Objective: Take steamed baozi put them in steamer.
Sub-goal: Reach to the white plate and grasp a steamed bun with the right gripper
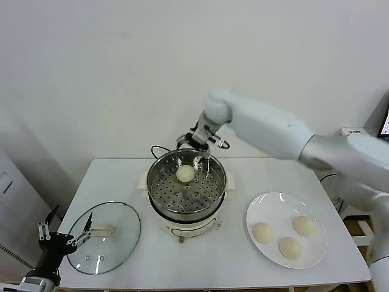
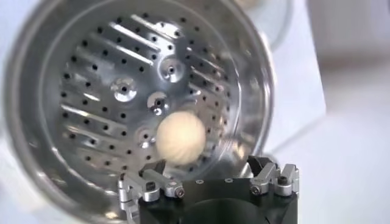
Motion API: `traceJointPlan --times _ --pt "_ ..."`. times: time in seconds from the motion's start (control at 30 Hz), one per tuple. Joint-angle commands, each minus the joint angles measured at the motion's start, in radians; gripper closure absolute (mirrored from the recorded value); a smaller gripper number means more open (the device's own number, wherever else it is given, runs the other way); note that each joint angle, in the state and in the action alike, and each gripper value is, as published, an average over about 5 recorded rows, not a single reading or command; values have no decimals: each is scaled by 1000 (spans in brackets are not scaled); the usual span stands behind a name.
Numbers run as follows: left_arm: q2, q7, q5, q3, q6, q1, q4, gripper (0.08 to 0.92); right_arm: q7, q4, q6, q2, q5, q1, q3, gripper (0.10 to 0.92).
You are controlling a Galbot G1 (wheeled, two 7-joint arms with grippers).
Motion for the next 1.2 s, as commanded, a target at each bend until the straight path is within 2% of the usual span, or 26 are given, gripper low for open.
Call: traceJointPlan --times 0.03,0.33,0.57,0.93,1.2 --pt "0 -1 1 2 1 0 -4 177 -75 -8 -359 -225 388 153 -248 203" --pt "-1 -4 13 9 11 -6 -12 177 -2 233 -347 -457 214 -23 -203 203" --pt "-13 -4 19 8 9 3 -19 177 17 386 -358 -555 98 -168 -167 203" --pt "-28 -5 22 2 5 15 -22 177 36 378 -356 -568 64 -398 -13 203" --pt "-25 -5 27 2 6 19 -25 177 56 349 -354 -534 70 -452 41 203"
